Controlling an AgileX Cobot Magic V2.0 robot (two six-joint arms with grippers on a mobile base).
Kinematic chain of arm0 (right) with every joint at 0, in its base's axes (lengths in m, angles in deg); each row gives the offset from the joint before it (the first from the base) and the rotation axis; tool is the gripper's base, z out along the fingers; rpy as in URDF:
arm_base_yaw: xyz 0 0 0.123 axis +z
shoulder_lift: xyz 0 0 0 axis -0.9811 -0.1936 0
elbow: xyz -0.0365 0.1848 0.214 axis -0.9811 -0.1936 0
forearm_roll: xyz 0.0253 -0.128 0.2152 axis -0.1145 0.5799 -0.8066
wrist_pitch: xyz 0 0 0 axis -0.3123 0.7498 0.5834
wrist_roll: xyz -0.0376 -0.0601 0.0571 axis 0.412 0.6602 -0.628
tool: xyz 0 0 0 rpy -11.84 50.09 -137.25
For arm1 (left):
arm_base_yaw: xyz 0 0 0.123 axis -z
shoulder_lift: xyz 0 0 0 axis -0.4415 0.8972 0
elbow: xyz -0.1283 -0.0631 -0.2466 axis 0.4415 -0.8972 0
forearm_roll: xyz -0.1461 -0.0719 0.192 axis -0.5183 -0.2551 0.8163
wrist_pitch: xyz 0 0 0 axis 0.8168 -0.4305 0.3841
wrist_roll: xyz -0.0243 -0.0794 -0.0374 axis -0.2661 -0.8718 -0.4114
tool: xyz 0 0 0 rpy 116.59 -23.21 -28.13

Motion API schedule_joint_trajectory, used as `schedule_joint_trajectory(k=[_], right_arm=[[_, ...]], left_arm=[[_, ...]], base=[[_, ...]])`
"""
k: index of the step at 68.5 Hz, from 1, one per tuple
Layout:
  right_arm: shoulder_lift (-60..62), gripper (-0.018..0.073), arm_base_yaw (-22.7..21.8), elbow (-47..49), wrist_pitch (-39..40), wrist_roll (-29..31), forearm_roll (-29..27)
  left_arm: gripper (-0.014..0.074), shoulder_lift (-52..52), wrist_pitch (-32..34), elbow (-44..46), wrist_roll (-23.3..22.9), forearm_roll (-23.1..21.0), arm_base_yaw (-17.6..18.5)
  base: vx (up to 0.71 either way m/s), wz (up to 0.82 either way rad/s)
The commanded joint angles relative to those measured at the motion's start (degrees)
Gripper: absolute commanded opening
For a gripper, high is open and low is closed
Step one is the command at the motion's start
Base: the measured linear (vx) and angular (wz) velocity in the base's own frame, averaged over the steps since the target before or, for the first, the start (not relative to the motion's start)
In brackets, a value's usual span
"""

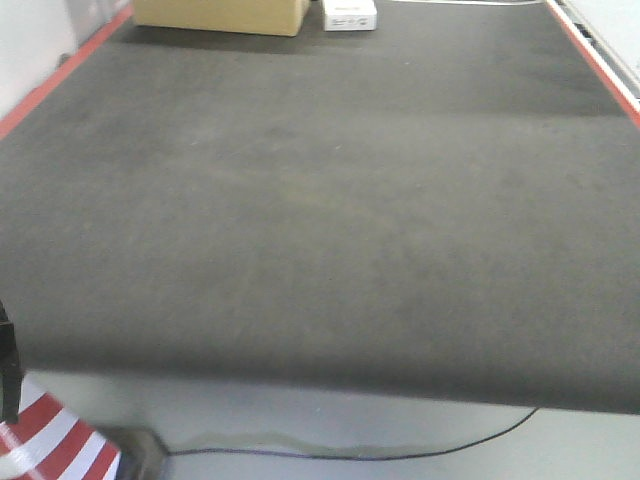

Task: Move and align brake pads A on conveyor
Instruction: 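Turn the base toward the dark grey conveyor belt, then approach the conveyor belt holding both brake pads above it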

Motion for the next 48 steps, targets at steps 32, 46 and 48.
schedule_joint_trajectory(k=[32, 46, 48], right_arm=[[-0.1, 0.0033, -0.2, 1.7, 4.7, 0.3, 0.3], [-0.1, 0.0033, -0.2, 1.7, 4.7, 0.3, 0.3], [-0.1, 0.0033, -0.2, 1.7, 4.7, 0.3, 0.3]], left_arm=[[0.0062, -0.1, 4.5, 1.6, -0.2, 0.9, 0.3], [0.0062, -0.1, 4.5, 1.6, -0.2, 0.9, 0.3], [0.0062, -0.1, 4.5, 1.6, -0.2, 0.9, 0.3]], base=[[0.26, -0.19], [0.23, -0.07], [0.2, -0.01]])
